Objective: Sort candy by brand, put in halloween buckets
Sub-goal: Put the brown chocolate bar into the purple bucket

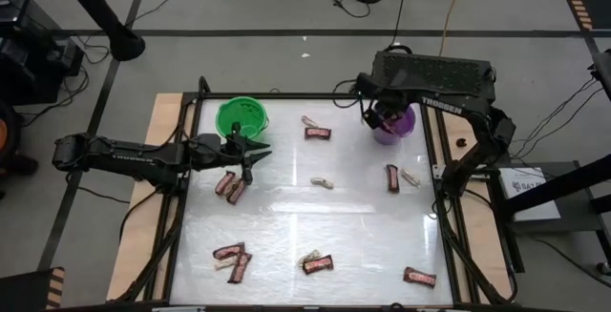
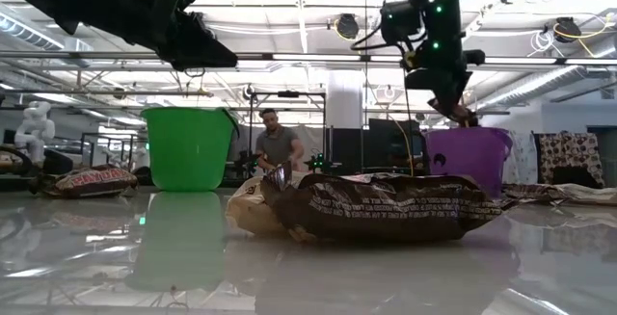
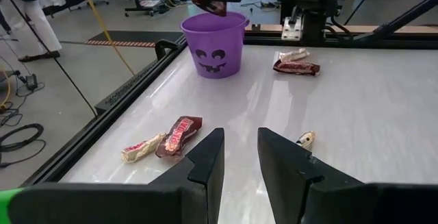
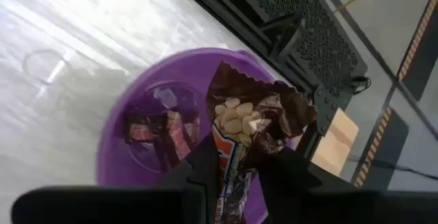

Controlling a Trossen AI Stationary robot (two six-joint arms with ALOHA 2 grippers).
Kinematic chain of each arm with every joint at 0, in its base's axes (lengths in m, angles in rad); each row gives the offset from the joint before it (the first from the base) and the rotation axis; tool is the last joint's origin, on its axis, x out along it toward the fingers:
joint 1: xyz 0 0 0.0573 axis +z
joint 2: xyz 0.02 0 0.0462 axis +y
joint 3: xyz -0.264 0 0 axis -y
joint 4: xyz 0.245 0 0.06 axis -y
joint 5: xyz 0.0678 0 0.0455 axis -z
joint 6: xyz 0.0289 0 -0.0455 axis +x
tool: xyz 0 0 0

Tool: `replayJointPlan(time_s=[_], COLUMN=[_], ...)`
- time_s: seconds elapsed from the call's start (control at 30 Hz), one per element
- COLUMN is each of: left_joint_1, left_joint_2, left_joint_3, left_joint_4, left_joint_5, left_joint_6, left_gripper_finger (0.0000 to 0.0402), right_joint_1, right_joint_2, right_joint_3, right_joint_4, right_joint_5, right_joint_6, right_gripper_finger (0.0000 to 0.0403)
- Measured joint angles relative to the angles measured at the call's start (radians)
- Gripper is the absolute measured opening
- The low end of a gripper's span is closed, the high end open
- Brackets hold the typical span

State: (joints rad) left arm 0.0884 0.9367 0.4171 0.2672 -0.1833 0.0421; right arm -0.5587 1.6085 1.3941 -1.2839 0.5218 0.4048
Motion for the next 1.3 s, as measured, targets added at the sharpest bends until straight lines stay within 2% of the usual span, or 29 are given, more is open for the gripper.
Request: replayJointPlan(time_s=[0.17, 0.33, 0.53, 0.7, 0.8, 0.9, 1.0, 1.13, 1.3], left_joint_1=[0.001, 0.001, 0.001, 0.001, 0.001, 0.001, 0.001, 0.001, 0.001], left_joint_2=[0.0, -0.029, -0.139, -0.226, -0.258, -0.274, -0.274, -0.264, -0.255], left_joint_3=[0.0, 0.0, 0.0, 0.0, 0.0, 0.0, 0.0, 0.0, 0.0], left_joint_4=[-0.017, -0.047, -0.16, -0.265, -0.311, -0.323, -0.323, -0.323, -0.342], left_joint_5=[-0.002, -0.063, -0.085, -0.111, -0.115, -0.134, -0.138, -0.14, -0.144], left_joint_6=[0.025, 0.044, 0.045, 0.043, 0.024, 0.017, 0.016, 0.015, 0.015], left_gripper_finger=[0.0098, 0.0098, 0.0098, 0.0098, 0.0098, 0.0098, 0.0098, 0.0098, 0.0098], right_joint_1=[-0.04, -0.058, -0.058, -0.055, -0.054, -0.041, 0.005, 0.123, 0.319], right_joint_2=[0.0, 0.0, 0.0, 0.0, 0.0, 0.0, 0.0, 0.0, 0.0], right_joint_3=[0.0, 0.0, 0.0, 0.003, 0.023, 0.053, 0.08, 0.088, 0.071], right_joint_4=[-0.004, -0.012, -0.042, -0.087, -0.094, -0.08, -0.024, 0.134, 0.435], right_joint_5=[-0.034, -0.058, -0.051, -0.065, -0.141, -0.278, -0.403, -0.499, -0.503], right_joint_6=[-0.027, -0.052, -0.081, -0.111, -0.105, -0.088, -0.059, -0.062, -0.152], right_gripper_finger=[0.0098, 0.0135, 0.0179, 0.0196, 0.0198, 0.0198, 0.0198, 0.0198, 0.0199])
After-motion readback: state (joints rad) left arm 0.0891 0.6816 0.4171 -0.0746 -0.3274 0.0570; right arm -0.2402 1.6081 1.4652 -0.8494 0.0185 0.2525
